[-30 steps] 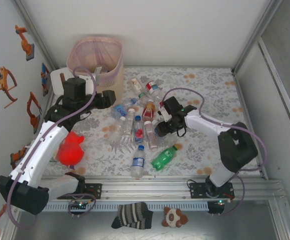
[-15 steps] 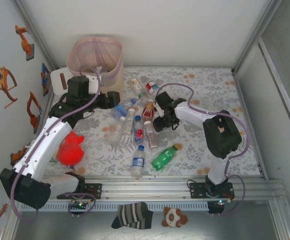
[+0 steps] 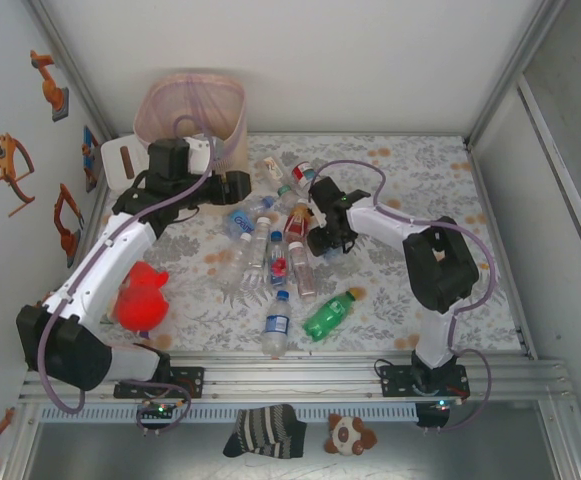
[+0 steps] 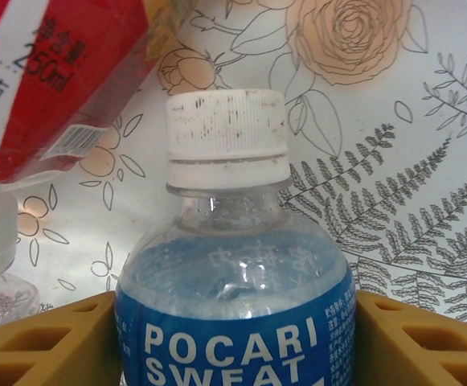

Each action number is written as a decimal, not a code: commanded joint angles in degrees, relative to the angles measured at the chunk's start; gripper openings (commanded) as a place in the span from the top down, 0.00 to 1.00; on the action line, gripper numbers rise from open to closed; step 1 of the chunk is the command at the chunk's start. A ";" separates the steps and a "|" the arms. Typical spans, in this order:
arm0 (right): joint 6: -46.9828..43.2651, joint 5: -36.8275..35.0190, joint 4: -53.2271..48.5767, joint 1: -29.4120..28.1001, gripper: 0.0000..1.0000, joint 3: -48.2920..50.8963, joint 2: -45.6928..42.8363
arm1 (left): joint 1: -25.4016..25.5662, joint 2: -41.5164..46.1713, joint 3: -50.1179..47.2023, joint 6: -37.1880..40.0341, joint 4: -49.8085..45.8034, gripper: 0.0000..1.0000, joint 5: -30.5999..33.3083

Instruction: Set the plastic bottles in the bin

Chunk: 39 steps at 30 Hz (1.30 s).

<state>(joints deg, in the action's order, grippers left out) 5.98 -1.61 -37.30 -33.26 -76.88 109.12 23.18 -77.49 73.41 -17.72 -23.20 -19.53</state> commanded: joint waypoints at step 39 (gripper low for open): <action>15.74 22.09 43.24 1.53 0.42 -1.89 -34.43 | 3.81 2.57 -8.20 -11.84 56.59 0.21 -32.63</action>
<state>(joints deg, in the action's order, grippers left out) 17.85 15.97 -3.68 -31.94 -79.85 76.47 26.06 -74.48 64.05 -28.10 29.02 -48.69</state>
